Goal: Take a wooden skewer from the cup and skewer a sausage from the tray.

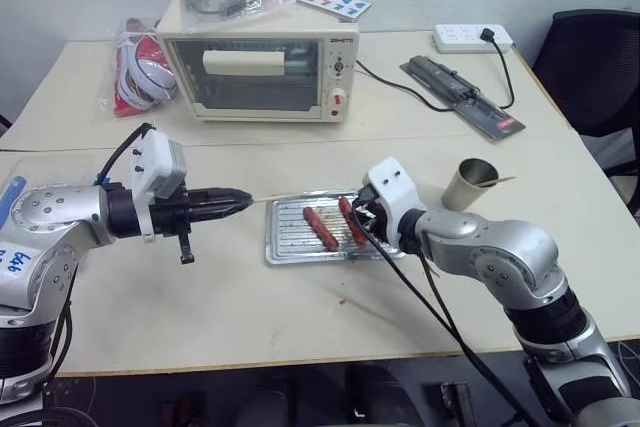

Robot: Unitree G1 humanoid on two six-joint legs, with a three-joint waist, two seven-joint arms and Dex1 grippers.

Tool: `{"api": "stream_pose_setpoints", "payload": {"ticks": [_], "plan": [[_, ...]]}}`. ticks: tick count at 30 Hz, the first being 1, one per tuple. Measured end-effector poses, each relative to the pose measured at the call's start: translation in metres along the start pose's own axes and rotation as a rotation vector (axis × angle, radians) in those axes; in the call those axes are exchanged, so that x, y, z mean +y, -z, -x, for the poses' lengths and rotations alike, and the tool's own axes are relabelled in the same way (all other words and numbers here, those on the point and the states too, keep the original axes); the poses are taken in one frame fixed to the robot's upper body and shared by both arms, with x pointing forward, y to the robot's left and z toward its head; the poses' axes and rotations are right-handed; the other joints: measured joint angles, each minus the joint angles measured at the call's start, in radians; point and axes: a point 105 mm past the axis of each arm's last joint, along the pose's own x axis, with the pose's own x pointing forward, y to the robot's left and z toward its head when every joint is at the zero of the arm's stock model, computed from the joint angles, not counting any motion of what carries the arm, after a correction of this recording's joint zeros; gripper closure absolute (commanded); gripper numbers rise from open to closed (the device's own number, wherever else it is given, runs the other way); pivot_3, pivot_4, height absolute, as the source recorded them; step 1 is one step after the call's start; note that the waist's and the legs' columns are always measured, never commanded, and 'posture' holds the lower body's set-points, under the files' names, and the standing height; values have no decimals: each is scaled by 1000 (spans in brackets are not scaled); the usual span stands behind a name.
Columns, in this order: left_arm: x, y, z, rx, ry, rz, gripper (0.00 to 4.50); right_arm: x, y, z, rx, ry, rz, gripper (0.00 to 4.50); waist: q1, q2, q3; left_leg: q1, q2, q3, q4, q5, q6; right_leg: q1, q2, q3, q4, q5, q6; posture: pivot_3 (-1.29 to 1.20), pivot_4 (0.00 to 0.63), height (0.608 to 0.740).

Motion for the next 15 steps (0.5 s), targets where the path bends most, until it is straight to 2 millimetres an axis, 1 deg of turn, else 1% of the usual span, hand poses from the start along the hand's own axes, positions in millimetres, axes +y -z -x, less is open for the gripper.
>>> {"api": "stream_pose_setpoints", "payload": {"ticks": [12,15], "plan": [[3,2,-1,0,0,15,4500,4,11,-6,18,11,-21,2889,-1,0,0,0,0,0,0,0,0,0,0,0,2,0,0,0,150,740],[4,0,-1,-3,-2,9,4500,4,13,-7,21,9,-21,2889,-1,0,0,0,0,0,0,0,0,0,0,0,2,0,0,0,150,740]]}}
